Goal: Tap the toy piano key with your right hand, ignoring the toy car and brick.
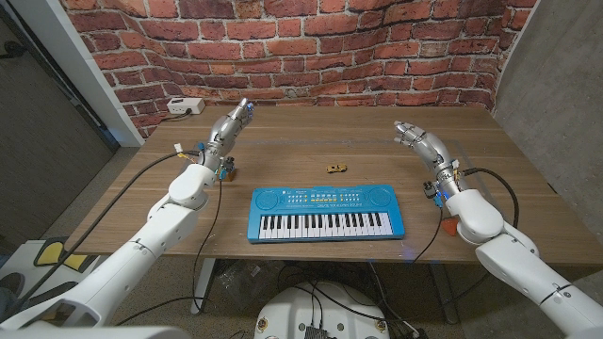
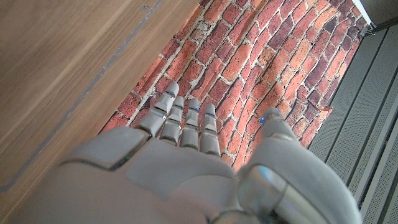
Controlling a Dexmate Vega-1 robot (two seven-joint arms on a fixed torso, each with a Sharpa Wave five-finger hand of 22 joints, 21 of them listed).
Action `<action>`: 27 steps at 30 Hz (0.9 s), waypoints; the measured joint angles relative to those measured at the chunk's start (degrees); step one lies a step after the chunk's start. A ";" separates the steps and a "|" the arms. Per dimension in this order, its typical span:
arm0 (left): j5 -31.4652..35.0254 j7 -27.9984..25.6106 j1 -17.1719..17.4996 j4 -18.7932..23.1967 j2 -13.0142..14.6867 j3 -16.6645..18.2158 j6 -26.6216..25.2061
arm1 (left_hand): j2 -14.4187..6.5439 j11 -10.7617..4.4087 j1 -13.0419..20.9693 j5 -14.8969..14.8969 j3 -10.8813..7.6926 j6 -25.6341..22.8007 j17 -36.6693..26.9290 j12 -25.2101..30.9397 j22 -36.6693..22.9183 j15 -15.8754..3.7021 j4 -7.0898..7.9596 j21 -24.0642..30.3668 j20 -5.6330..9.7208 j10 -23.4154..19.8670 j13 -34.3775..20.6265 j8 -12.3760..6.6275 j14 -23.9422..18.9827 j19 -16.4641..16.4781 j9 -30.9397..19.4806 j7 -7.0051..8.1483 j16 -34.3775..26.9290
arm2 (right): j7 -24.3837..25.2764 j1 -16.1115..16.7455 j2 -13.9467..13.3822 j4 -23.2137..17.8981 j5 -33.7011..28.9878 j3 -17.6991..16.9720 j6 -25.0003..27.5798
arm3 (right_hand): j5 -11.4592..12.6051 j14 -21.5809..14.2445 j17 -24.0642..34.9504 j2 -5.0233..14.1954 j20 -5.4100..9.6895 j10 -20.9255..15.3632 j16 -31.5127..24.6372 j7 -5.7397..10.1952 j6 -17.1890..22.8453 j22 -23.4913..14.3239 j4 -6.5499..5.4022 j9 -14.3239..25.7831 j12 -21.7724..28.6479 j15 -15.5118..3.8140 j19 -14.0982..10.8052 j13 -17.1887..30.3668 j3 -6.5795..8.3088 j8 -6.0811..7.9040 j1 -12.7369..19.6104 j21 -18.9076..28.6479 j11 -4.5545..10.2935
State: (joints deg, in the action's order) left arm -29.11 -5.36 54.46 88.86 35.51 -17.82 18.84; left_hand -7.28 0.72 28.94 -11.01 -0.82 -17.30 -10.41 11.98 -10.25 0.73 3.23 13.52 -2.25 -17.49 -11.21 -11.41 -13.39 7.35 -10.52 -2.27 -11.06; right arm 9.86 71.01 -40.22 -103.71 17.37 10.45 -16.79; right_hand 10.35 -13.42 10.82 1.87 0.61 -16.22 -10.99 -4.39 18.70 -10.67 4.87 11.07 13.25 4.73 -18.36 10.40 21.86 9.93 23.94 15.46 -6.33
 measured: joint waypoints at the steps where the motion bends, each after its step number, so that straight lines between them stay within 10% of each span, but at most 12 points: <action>1: -0.13 0.04 0.00 -0.09 -0.03 -0.01 0.00 | 0.00 0.00 0.00 0.00 0.00 0.00 0.00 0.00 0.00 0.00 0.00 0.00 0.00 0.00 0.00 0.00 0.00 0.00 0.00 0.00 0.00 | -0.46 -0.74 -0.04 0.54 0.77 0.29 0.07 | 0.00 0.00 0.00 0.28 0.00 0.00 0.00 0.00 0.00 0.00 -0.05 0.00 0.00 0.00 0.00 0.00 -0.07 0.00 -0.28 0.00 0.00; 27: -1.85 1.79 0.45 -1.58 -0.12 -0.10 0.61 | 0.00 0.00 0.00 0.00 0.00 0.00 0.00 0.00 0.00 0.00 0.00 -0.44 0.00 0.00 0.00 0.00 0.00 0.00 0.00 0.00 0.00 | -14.65 -13.26 4.70 15.57 16.63 6.49 -4.28 | 0.00 1.99 -0.01 -0.99 0.53 0.19 0.62 -0.25 -0.98 -0.01 -0.29 -0.15 0.00 0.26 1.12 0.00 -1.72 0.25 -3.02 -1.11 -0.31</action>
State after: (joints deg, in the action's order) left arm -30.96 -3.57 54.90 87.28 35.39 -17.92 19.45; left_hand -7.28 0.72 28.94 -11.01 -0.82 -17.30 -10.41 11.98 -10.25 0.73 3.23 13.08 -2.25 -17.49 -11.21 -11.41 -13.39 7.35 -10.52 -2.27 -11.06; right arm -4.79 57.75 -35.53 -88.13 34.00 16.94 -21.07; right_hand 10.35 -11.43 10.81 0.88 1.13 -16.03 -10.37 -4.64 17.71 -10.68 4.58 10.92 13.24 4.99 -17.23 10.40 20.14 10.18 20.91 14.36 -6.64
